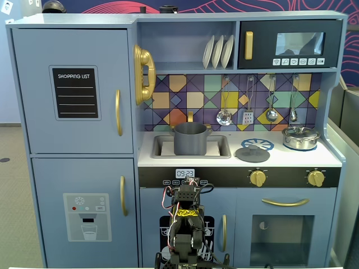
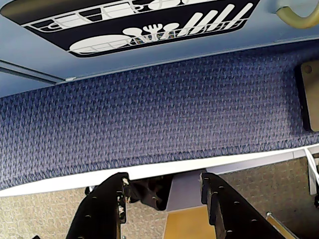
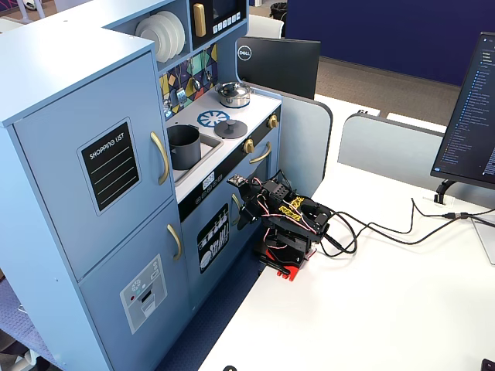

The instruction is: Pick up the lid from the counter and put it on the gray recipient

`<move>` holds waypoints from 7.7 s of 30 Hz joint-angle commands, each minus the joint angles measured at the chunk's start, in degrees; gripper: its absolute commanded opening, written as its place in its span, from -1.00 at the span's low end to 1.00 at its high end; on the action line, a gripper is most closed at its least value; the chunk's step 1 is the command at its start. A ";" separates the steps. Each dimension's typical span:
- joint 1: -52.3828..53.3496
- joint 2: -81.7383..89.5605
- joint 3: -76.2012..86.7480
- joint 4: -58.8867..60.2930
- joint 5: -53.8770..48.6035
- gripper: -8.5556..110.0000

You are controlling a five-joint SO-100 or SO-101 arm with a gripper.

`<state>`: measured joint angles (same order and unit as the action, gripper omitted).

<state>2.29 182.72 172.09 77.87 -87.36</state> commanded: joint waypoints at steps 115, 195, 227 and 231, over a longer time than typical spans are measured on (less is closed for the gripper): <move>31.73 -79.89 -54.40 -102.48 -2.46 -0.86; 1.58 -58.18 -61.96 -76.20 -7.73 -0.86; 0.26 -41.84 -63.02 -44.12 -5.36 -0.48; -1.05 -31.03 -64.60 -25.58 -5.19 -0.58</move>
<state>2.02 141.59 111.71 37.27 -93.43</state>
